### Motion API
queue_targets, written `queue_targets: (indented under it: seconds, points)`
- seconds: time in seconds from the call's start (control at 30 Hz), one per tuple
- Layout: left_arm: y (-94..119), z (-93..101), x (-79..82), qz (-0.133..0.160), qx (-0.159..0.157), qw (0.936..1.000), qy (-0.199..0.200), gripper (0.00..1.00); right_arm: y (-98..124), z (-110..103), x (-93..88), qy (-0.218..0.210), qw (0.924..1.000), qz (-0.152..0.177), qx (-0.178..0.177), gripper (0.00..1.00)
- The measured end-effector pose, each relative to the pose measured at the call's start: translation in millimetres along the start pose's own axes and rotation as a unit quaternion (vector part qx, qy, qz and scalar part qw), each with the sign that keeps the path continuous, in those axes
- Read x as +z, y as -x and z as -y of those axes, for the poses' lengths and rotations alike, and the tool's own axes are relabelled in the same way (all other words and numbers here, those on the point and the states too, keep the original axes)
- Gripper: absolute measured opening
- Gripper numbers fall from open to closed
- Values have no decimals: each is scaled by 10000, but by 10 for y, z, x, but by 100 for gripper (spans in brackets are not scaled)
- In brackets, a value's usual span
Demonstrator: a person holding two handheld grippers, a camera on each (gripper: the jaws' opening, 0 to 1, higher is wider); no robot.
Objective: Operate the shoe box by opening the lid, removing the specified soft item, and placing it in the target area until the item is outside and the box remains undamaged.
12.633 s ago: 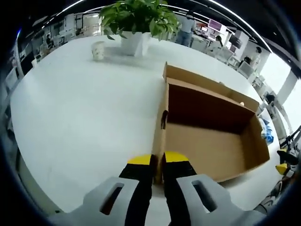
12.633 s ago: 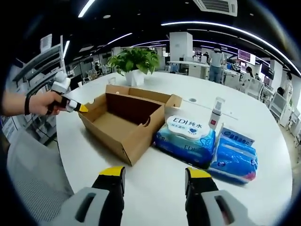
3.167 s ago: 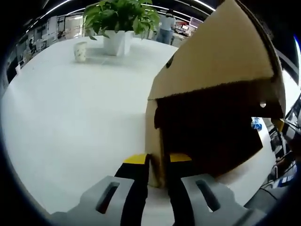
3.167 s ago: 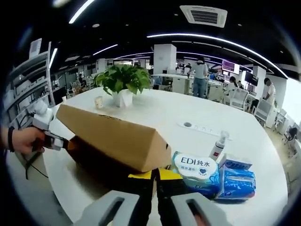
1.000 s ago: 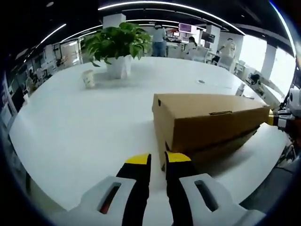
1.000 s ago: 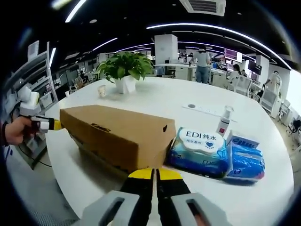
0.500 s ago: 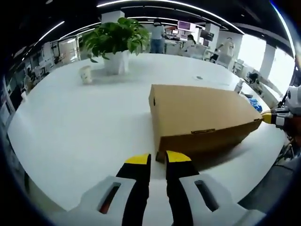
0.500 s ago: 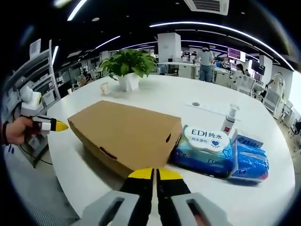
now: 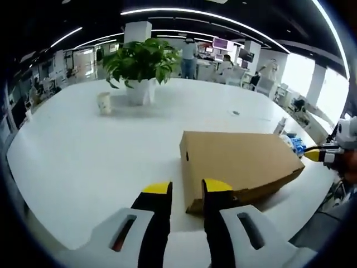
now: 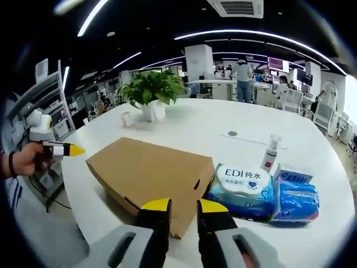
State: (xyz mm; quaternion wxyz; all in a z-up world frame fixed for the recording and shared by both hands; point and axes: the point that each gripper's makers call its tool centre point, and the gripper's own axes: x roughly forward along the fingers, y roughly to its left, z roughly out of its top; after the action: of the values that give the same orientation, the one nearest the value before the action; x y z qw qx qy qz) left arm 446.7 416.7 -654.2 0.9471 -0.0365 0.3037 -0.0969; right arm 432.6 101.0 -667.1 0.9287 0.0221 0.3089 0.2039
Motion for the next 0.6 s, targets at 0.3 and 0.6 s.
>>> queue_targets:
  seconds: [0.3, 0.6]
  points:
    - [-95, 246, -48, -257, -343, 9990, -113, 37, -100, -118, 25, -142, 9997, -57, 185, 26]
    - [-145, 313, -140, -476, -434, 9979, -119, 46, -153, -161, -68, -266, 9990, -272, 253, 35]
